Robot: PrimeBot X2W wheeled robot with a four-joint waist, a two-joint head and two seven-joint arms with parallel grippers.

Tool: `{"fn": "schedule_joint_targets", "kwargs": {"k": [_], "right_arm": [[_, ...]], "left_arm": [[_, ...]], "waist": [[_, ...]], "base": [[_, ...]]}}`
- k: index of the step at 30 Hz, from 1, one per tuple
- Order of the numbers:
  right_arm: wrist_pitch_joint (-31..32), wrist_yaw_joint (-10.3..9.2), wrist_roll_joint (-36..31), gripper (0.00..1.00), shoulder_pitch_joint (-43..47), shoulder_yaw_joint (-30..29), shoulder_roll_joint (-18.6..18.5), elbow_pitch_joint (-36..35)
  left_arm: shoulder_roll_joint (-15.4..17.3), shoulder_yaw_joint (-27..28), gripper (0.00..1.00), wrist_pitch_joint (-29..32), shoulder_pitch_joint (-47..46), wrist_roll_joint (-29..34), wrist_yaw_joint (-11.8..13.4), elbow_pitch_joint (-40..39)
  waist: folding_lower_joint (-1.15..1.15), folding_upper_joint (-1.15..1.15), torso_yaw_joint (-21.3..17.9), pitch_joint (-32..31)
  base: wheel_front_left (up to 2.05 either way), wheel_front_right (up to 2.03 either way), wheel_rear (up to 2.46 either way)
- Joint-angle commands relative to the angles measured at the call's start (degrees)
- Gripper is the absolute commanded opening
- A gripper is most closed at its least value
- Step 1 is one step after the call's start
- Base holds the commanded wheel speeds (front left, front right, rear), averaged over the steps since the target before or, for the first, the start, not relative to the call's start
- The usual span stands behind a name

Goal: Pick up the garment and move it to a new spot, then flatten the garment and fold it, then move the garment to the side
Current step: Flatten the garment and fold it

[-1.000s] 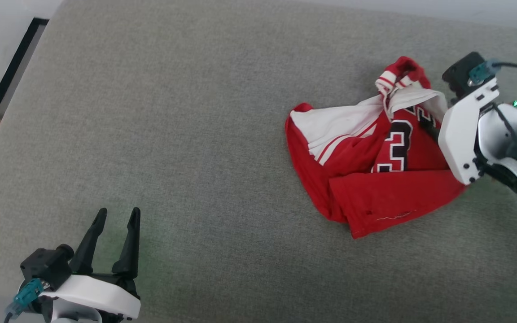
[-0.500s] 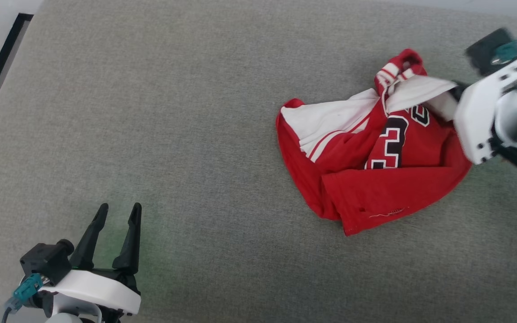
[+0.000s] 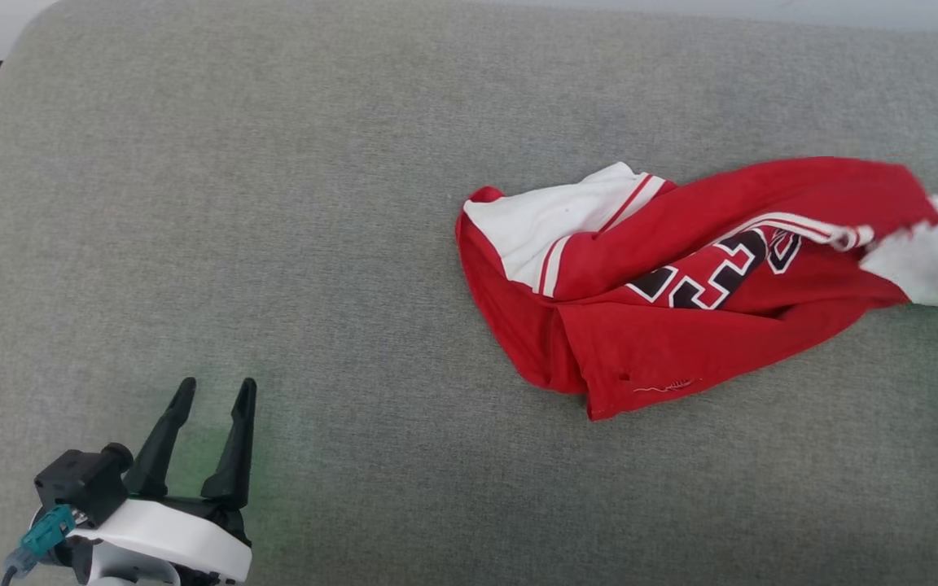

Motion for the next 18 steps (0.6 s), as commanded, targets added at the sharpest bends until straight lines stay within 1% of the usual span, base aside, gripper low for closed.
{"fn": "schedule_joint_targets", "kwargs": {"k": [1,3,8,9,11,18], "right_arm": [[0.3,-0.02,0.4,0.0,2.4,-0.7,0.7,-1.2],[0.3,-0.04,-0.6,0.0,5.5,-2.5,-0.1,-3.5],[-0.8,-0.04,-3.2,0.0,10.3,-9.9,0.8,-6.1],[-1.1,-0.04,-5.6,0.0,11.2,-12.8,1.5,-5.8],[-1.4,-0.04,-9.0,0.0,12.0,-15.1,2.0,-5.5],[-3.4,-0.05,-17.5,0.0,13.1,-23.7,6.0,-3.8]], "left_arm": [[0.4,-0.1,1.0,-0.3,0.2,0.4,0.1,-0.3],[0.8,-0.2,1.0,-0.3,0.1,0.1,0.1,-0.5],[1.6,-0.6,1.0,-0.3,-0.7,-0.3,0.1,-0.7],[1.7,-0.9,1.0,-0.3,-1.0,-0.5,0.1,-0.8],[2.0,-1.2,1.0,-0.3,-1.2,-0.5,0.1,-0.7],[3.0,-1.9,1.0,-0.3,-2.4,-1.2,0.1,-0.6]], "waist": [[0.0,0.0,-0.4,0.2],[0.0,0.0,-0.8,0.4],[0.0,0.0,-1.4,1.0],[0.0,0.0,-1.5,1.3],[0.0,0.0,-1.3,1.5],[0.0,0.0,-0.4,2.8]], "base": [[0.0,0.0,0.0],[0.0,0.0,0.0],[0.0,0.0,0.0],[0.0,0.0,0.0],[0.0,0.0,0.0],[0.0,0.0,0.0]]}}
